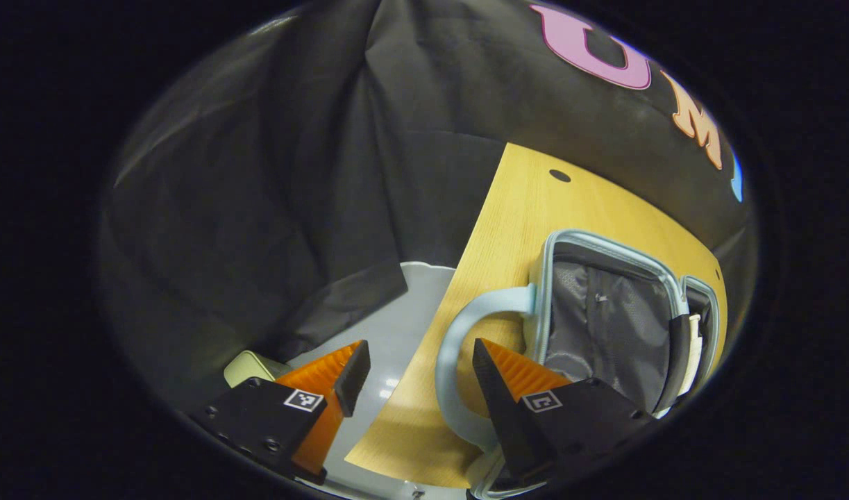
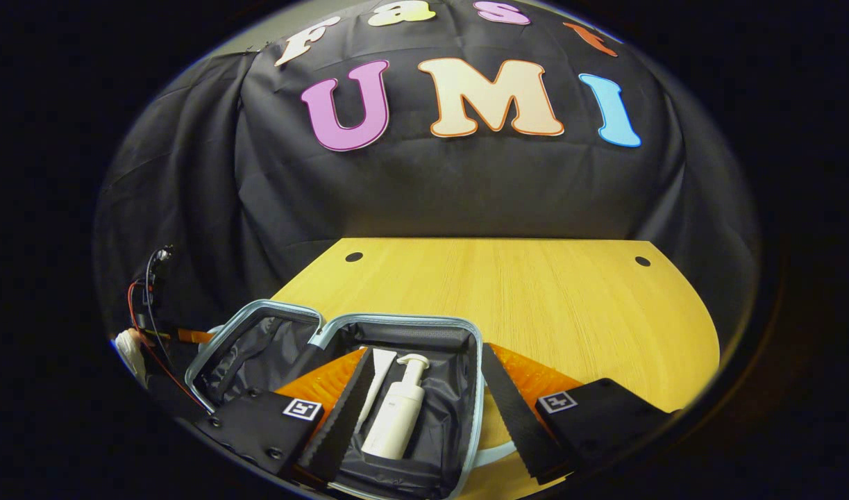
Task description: First open the suitcase, pack the skin care products into it, and then close the suitcase.
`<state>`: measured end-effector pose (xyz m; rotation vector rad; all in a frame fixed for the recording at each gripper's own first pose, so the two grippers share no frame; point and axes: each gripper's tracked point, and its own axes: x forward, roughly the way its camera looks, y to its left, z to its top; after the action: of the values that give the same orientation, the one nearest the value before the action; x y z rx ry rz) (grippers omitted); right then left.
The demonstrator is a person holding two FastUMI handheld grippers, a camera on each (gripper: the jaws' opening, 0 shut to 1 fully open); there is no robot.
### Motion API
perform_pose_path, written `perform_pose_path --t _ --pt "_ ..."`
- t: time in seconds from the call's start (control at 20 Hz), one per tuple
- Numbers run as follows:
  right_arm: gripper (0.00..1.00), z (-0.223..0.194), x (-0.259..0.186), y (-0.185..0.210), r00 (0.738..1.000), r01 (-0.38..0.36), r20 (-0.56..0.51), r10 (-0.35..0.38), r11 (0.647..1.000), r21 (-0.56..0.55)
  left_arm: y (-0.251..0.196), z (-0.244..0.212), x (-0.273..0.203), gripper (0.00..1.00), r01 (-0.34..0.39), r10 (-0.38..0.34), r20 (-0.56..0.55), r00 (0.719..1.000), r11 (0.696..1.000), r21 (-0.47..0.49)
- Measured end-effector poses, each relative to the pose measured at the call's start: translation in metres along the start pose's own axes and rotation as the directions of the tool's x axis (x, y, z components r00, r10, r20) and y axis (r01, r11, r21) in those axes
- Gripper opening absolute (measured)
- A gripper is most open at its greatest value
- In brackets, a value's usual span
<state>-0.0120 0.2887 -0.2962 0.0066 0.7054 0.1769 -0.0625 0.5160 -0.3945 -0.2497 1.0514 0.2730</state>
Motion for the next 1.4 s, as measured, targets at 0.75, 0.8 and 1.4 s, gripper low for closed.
perform_pose_path --t 0.75,0.8,1.4 --pt "0.97 0.011 -0.021 -0.008 0.997 -0.013 0.073 0.013 1.000 -0.010 -0.044 0.041 -0.058 0.00 0.120 -0.126 0.053 0.991 0.988 0.098" --pt "0.97 0.013 -0.024 -0.006 0.997 -0.025 0.079 0.026 1.000 -0.011 -0.049 0.047 -0.073 0.00 0.130 -0.137 0.066 0.988 0.987 0.098" --pt "0.97 0.038 -0.052 -0.034 0.982 -0.118 0.149 0.121 0.993 -0.026 -0.152 0.095 -0.203 0.00 0.187 -0.242 0.253 0.937 0.957 0.220"
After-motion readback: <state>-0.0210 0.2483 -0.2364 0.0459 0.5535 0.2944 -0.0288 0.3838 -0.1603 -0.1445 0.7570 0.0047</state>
